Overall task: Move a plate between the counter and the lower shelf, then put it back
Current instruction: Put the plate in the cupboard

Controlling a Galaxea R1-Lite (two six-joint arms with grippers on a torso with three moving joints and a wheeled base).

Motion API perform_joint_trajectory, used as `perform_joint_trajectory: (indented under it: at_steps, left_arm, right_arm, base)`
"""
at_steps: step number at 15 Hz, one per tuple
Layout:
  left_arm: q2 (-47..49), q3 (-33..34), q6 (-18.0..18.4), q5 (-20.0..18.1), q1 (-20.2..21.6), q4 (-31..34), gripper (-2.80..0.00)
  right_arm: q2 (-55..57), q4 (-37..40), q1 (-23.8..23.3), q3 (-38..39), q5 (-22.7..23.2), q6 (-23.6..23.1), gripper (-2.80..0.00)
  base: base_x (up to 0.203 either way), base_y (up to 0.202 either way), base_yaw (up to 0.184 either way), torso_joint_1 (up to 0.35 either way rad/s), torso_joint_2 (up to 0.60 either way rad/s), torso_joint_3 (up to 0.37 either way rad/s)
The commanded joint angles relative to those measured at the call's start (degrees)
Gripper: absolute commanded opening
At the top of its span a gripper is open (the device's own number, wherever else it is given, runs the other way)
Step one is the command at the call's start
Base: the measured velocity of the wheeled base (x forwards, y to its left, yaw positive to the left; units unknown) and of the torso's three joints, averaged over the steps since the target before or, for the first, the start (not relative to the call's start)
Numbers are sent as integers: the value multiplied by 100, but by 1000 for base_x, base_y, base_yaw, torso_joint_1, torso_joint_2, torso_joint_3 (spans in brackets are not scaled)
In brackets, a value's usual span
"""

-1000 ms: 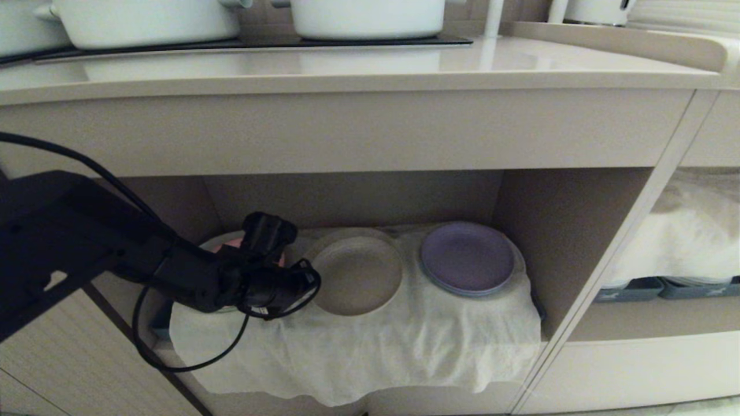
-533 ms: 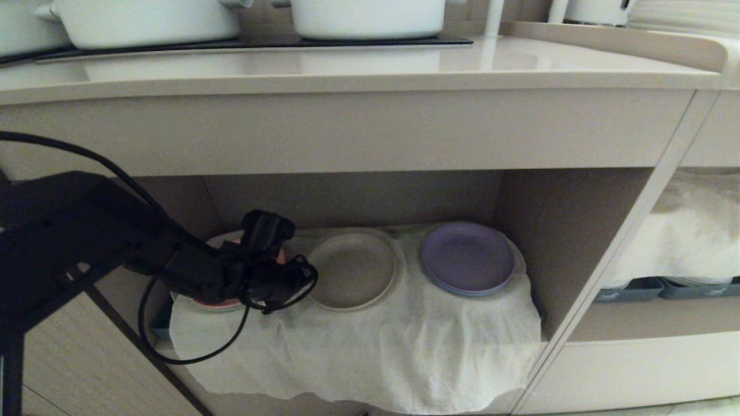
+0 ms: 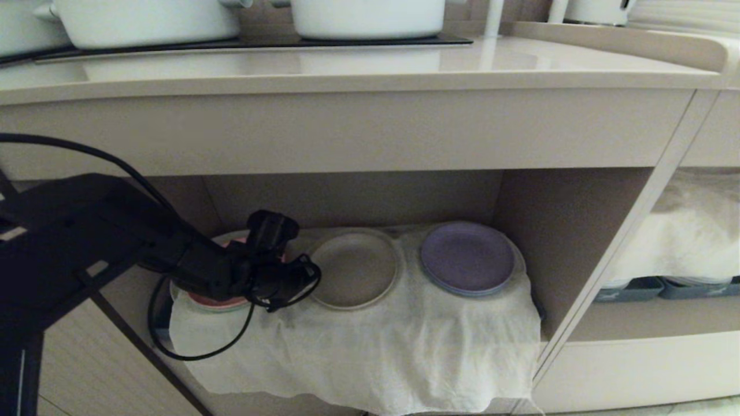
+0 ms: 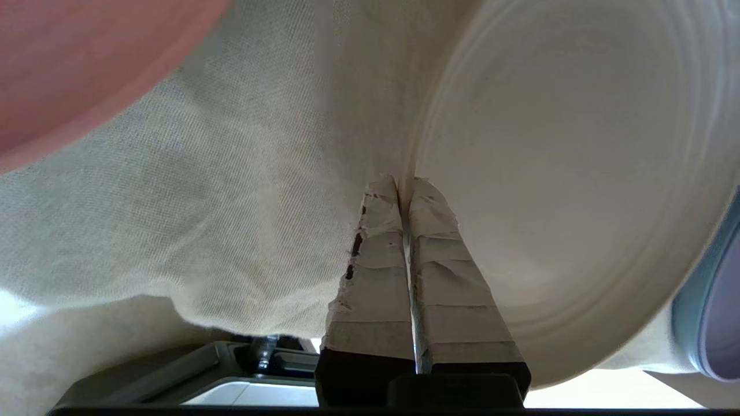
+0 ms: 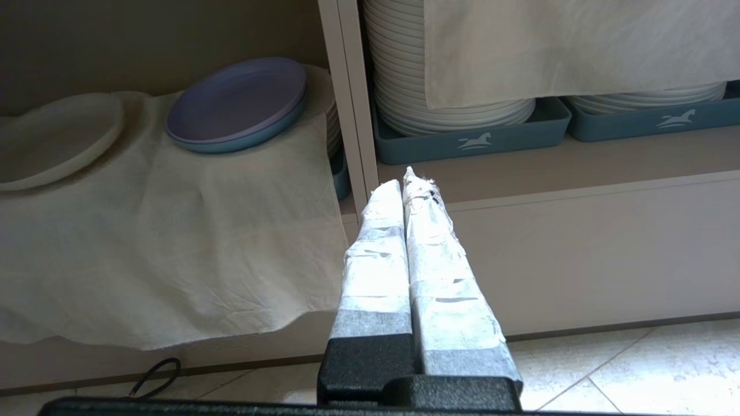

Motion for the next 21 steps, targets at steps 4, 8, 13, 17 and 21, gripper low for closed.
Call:
perform_joint_trajectory:
  at_steps: [4, 8, 13, 17, 21]
  left_arm:
    - [74, -151, -29, -1, 0, 7, -280]
    - [103, -250, -29, -12, 0, 24, -280]
    - [138, -231, -29, -19, 0, 24, -280]
    - [179, -214, -29, -19, 0, 24, -280]
    - [182, -222, -29, -10, -9, 24, -280]
  right_arm:
    - [0, -1, 0, 0, -5, 2, -280]
    - [5, 5, 0, 0, -2, 2, -280]
    - [9, -2, 0, 0, -1, 2, -280]
    - [0, 6, 0, 0, -1, 2, -280]
    - [1, -2, 0, 0, -1, 2, -280]
  base:
    - [0, 0, 0, 0, 0, 0]
    - [0, 0, 0, 0, 0, 0]
    - [0, 0, 0, 0, 0, 0]
    - [0, 0, 0, 0, 0, 0]
    - [0, 0, 0, 0, 0, 0]
